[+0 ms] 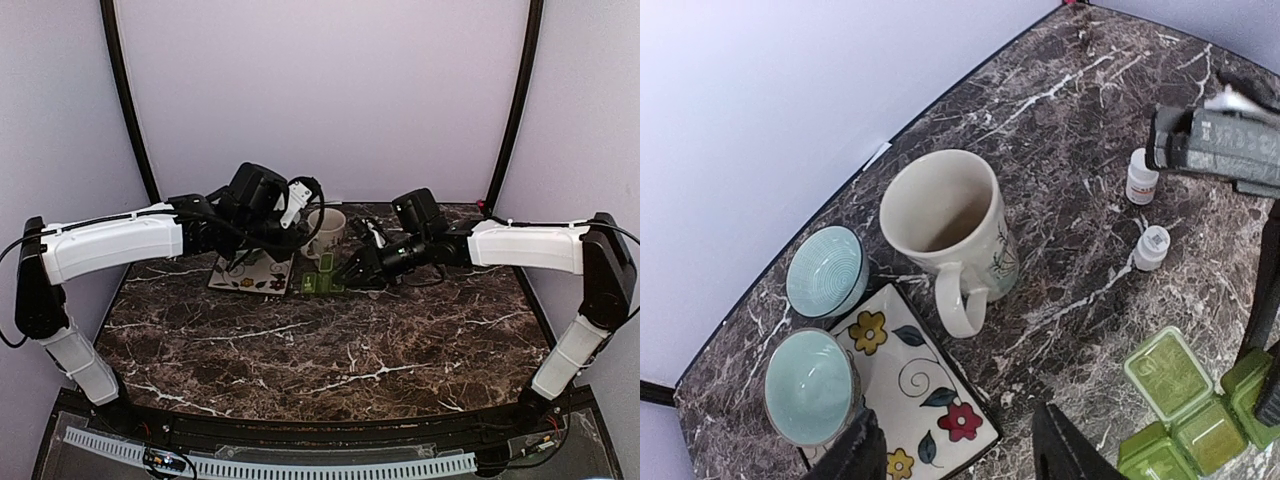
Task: Sort the pills into containers
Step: Open the lid of the pill container, then place the pill container at the center of the board.
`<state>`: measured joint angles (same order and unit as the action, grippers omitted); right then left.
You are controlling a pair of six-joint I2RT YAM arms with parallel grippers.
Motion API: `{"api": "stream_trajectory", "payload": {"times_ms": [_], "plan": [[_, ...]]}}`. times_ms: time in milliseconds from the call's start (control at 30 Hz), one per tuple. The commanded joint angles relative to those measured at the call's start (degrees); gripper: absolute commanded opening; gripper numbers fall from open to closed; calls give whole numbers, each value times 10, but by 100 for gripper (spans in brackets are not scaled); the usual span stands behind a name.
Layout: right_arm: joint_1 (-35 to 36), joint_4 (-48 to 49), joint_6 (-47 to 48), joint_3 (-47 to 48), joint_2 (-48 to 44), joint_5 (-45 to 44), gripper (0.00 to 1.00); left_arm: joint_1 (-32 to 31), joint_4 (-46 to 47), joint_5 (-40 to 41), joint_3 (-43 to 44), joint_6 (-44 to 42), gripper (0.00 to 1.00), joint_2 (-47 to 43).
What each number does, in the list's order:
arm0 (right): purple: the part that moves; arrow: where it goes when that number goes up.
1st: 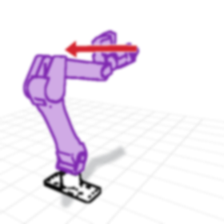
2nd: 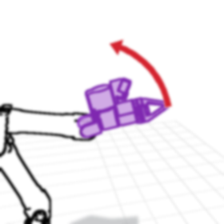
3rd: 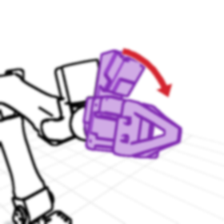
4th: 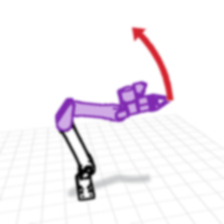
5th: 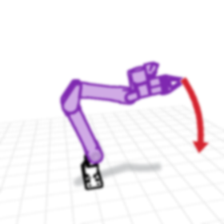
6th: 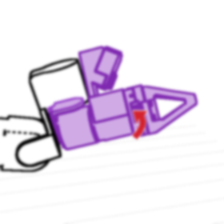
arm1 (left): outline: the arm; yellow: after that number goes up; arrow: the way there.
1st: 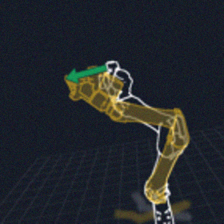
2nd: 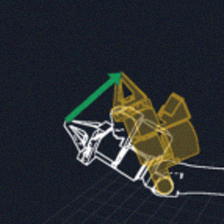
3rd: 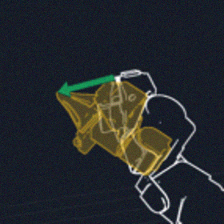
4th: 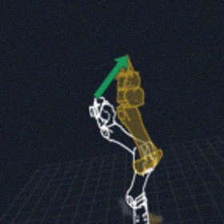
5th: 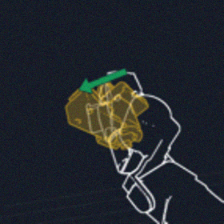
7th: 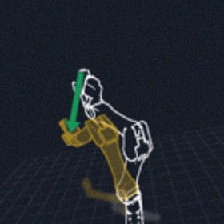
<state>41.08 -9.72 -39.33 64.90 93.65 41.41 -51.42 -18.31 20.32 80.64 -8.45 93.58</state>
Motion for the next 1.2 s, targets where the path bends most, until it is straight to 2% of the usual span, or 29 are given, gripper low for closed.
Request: {"api": "stream_trajectory", "payload": {"times_ms": [0, 200, 300, 533, 733, 800, 967, 1067, 1167], "plan": [[-7, 134, -73, -57, 9, 17, 2, 0, 40, 39, -45, 43, 53, -62], [-6, 373, -205, -170, 43, 4, 2, 0, 74, 52, -111, 119, 53, -132], [-1, 465, -257, -209, 64, -17, 2, 0, 85, 56, -107, 147, 51, -156], [3, 641, -347, -267, 123, -71, 3, 0, 95, 114, -14, 230, 47, -153], [9, 791, -401, -282, 203, -106, 5, 0, 115, 173, 83, 277, 47, -118], [12, 815, -411, -281, 226, -116, 5, 1, 133, 208, 95, 287, 46, -110], [19, 786, -383, -270, 252, -141, 7, 4, 226, 268, 87, 269, 42, -102], [19, 778, -379, -272, 265, -145, 8, 11, 247, 275, 89, 263, 43, -91], [19, 774, -377, -277, 275, -147, 11, 24, 226, 256, 99, 294, 44, -79]]}}
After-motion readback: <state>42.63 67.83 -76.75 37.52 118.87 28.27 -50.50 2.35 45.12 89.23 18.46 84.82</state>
